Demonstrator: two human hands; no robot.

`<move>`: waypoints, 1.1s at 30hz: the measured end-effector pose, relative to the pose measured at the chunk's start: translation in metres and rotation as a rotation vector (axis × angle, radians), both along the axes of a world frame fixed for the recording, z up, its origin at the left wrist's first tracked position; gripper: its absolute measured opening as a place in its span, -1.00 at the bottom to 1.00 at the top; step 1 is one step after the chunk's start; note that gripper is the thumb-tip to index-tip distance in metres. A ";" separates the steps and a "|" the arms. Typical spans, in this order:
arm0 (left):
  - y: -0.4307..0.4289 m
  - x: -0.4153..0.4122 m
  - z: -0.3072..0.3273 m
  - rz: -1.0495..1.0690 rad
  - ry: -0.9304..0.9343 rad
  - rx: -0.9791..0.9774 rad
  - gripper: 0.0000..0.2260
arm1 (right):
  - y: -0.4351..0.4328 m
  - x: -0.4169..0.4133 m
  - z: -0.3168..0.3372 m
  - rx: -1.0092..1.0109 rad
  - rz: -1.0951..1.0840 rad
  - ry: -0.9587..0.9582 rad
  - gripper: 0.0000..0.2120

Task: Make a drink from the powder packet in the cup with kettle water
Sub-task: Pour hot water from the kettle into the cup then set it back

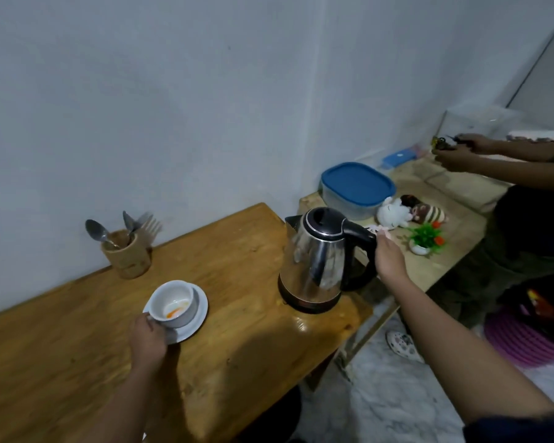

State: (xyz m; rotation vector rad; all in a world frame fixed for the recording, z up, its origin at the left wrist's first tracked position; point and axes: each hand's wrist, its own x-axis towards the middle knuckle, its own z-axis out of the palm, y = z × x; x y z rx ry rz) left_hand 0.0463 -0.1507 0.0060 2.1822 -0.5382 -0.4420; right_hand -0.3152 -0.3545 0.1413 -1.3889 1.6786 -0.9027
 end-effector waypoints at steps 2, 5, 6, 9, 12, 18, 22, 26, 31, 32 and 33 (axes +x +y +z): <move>-0.001 0.001 -0.003 0.010 -0.002 -0.009 -0.75 | -0.008 -0.001 -0.008 0.067 -0.050 -0.071 -0.47; -0.003 -0.001 -0.005 0.042 -0.013 -0.011 -0.77 | -0.014 -0.001 -0.015 0.115 -0.114 -0.209 -0.55; -0.004 -0.002 -0.004 0.052 -0.014 -0.015 -0.77 | -0.016 -0.001 -0.017 0.103 -0.120 -0.238 -0.59; -0.006 -0.005 -0.001 0.087 0.010 -0.008 -0.77 | -0.017 0.000 -0.019 0.070 -0.108 -0.257 -0.65; -0.009 -0.008 0.003 0.106 0.046 0.001 -0.78 | -0.018 0.004 -0.023 0.061 -0.175 -0.298 -0.64; -0.012 -0.013 0.013 0.136 0.080 0.035 -0.74 | -0.030 0.025 -0.001 -0.037 -0.124 -0.159 -0.62; -0.015 -0.009 0.013 0.155 0.090 0.077 -0.74 | -0.044 0.047 0.024 -0.109 0.033 0.026 -0.60; -0.016 -0.006 0.014 0.152 0.107 0.093 -0.76 | -0.053 0.077 0.048 -0.173 0.131 0.073 -0.56; -0.012 0.002 0.009 0.131 0.132 0.077 -0.79 | -0.046 0.133 0.085 -0.262 0.289 0.173 -0.54; -0.010 0.004 0.009 0.116 0.128 0.082 -0.80 | -0.045 0.147 0.088 -0.270 0.348 0.196 -0.55; -0.009 0.005 0.010 0.099 0.124 0.086 -0.81 | -0.042 0.161 0.090 -0.283 0.415 0.226 -0.56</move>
